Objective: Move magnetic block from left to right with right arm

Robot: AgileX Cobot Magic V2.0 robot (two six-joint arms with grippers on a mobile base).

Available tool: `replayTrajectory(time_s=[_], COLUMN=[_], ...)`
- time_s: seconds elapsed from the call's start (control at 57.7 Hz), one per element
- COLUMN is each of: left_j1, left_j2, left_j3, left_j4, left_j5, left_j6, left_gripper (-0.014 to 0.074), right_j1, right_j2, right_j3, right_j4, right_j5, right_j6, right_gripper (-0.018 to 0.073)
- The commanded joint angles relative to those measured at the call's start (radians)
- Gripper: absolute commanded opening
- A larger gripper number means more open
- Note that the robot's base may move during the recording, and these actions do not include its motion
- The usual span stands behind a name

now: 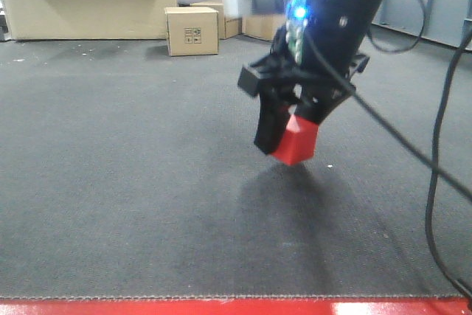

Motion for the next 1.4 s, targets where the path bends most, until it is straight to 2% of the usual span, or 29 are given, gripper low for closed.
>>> replayTrajectory(time_s=[0.0, 0.087, 0.156, 0.243, 0.382, 0.416, 0.572, 0.642, 0.832, 0.954, 1.387], left_j1=[0.001, 0.001, 0.001, 0.001, 0.001, 0.001, 0.001, 0.001, 0.001, 0.001, 0.001], left_j2=[-0.008, -0.008, -0.008, -0.008, -0.008, -0.008, -0.008, -0.008, -0.008, -0.008, -0.008], left_j3=[0.008, 0.008, 0.008, 0.008, 0.008, 0.008, 0.008, 0.008, 0.008, 0.008, 0.008], left_j4=[-0.005, -0.005, -0.005, -0.005, -0.005, -0.005, -0.005, -0.005, -0.005, -0.005, -0.005], left_j5=[-0.084, -0.084, -0.084, -0.084, -0.084, -0.084, -0.084, -0.084, -0.084, -0.084, -0.084], left_j6=[-0.006, -0.006, -0.006, -0.006, -0.006, -0.006, -0.006, -0.006, -0.006, -0.006, -0.006], left_gripper=[-0.0126, -0.0126, -0.0126, -0.0126, -0.0126, -0.0126, -0.0126, -0.0126, -0.0126, -0.0126, -0.0126], right_j1=[-0.002, -0.002, -0.002, -0.002, -0.002, -0.004, -0.008, -0.017, -0.063, -0.082, -0.082], right_j2=[-0.036, -0.035, -0.035, -0.035, -0.037, -0.042, -0.091, -0.132, -0.285, -0.404, -0.958], right_j3=[-0.034, -0.034, -0.034, -0.034, -0.034, -0.034, -0.036, -0.036, -0.030, 0.013, 0.480], right_j4=[-0.003, -0.003, -0.003, -0.003, -0.003, -0.003, -0.003, -0.003, -0.001, 0.004, 0.035], right_j5=[-0.044, -0.043, -0.038, -0.036, -0.030, -0.030, -0.028, -0.016, 0.064, 0.050, -0.204], right_j6=[-0.008, -0.008, -0.008, -0.007, -0.004, -0.004, -0.004, -0.003, 0.014, 0.014, 0.015], right_gripper=[0.0200, 0.0201, 0.0235, 0.0363, 0.0621, 0.0649, 0.0582, 0.0518, 0.0231, 0.0056, 0.0058])
